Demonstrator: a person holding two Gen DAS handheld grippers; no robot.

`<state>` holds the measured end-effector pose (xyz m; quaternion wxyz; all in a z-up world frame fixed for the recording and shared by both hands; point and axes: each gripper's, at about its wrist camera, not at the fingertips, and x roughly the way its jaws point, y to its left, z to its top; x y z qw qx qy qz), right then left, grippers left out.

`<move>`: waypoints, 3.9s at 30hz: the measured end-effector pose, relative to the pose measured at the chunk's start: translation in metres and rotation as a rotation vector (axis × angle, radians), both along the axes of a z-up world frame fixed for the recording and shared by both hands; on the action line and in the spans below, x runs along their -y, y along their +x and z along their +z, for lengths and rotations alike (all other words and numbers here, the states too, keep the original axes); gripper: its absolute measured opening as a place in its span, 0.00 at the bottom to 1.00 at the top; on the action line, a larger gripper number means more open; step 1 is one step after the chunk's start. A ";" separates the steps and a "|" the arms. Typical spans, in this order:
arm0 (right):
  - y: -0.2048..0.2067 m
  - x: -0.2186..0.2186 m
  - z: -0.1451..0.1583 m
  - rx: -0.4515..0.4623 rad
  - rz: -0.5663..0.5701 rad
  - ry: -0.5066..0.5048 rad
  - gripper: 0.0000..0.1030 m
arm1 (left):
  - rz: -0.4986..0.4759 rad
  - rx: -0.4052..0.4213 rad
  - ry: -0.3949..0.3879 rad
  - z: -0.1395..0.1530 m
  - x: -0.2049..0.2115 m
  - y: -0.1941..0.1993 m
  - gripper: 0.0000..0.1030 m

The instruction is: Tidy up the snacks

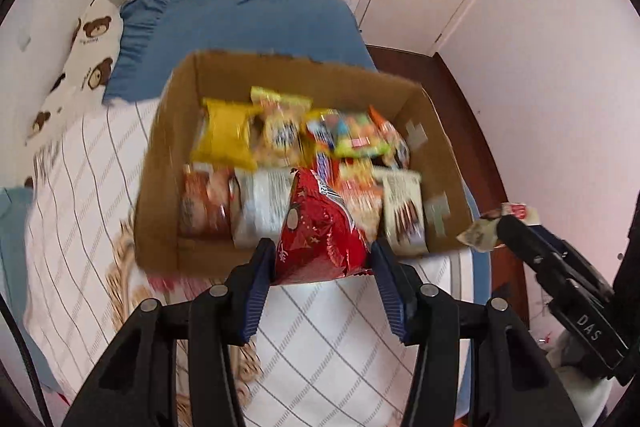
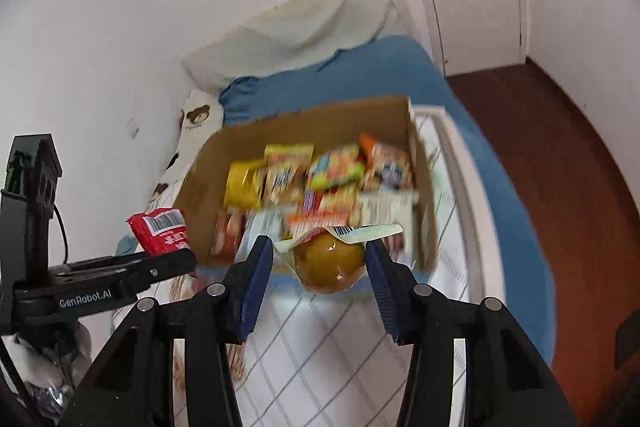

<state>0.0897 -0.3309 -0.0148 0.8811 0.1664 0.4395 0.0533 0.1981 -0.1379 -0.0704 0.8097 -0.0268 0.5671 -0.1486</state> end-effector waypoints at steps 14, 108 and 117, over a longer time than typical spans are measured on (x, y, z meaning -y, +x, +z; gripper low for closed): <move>0.120 -0.003 -0.051 -0.198 0.039 -0.027 0.52 | -0.039 -0.198 0.163 -0.070 0.016 0.105 0.46; -0.208 -0.036 0.161 0.143 -0.052 -0.294 1.00 | 0.116 0.416 0.138 0.111 -0.035 -0.222 0.88; -0.188 -0.030 0.158 0.166 -0.075 -0.307 1.00 | 0.159 0.448 0.156 0.103 -0.034 -0.197 0.98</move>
